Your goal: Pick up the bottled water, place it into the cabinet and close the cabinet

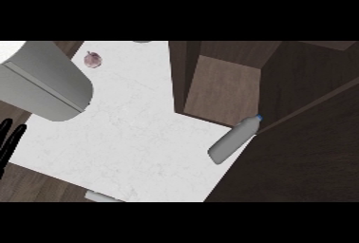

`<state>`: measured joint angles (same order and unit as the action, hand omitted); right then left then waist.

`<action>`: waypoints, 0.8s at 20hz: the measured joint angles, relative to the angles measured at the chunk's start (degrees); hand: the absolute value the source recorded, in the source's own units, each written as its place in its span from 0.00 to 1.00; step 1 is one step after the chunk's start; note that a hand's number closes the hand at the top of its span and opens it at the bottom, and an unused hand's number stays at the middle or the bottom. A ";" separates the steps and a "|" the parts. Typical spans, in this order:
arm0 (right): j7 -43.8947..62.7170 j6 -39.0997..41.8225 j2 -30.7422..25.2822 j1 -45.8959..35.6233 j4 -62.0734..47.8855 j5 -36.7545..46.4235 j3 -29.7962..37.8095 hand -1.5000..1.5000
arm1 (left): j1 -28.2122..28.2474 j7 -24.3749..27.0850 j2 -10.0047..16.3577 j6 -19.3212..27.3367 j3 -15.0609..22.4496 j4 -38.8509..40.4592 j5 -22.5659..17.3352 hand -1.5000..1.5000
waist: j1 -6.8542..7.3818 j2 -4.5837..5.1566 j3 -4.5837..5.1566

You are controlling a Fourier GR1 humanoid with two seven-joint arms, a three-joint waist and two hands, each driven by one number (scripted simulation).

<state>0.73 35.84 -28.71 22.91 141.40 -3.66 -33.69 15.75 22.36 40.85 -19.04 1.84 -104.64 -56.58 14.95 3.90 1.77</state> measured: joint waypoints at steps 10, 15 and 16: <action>2.49 -1.07 2.35 -1.87 -0.92 -1.82 1.32 1.00 | -0.86 -0.46 0.72 -0.84 -0.66 0.74 -0.70 0.00 | 0.49 0.55 -0.28; 6.51 -2.08 3.61 -6.71 -2.55 -1.65 2.71 1.00 | -1.22 -0.65 0.83 -1.28 -0.64 1.21 -0.85 0.00 | 0.79 0.45 -0.26; 7.65 -2.48 3.99 -7.85 -3.39 -1.67 3.06 1.00 | -1.33 -0.67 0.83 -1.36 -0.63 1.25 -0.89 0.00 | 0.79 0.44 -0.27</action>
<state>8.37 33.36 -24.73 15.07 138.02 -5.33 -30.63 14.41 21.69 41.68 -20.40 1.20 -103.39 -57.47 15.74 4.33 1.49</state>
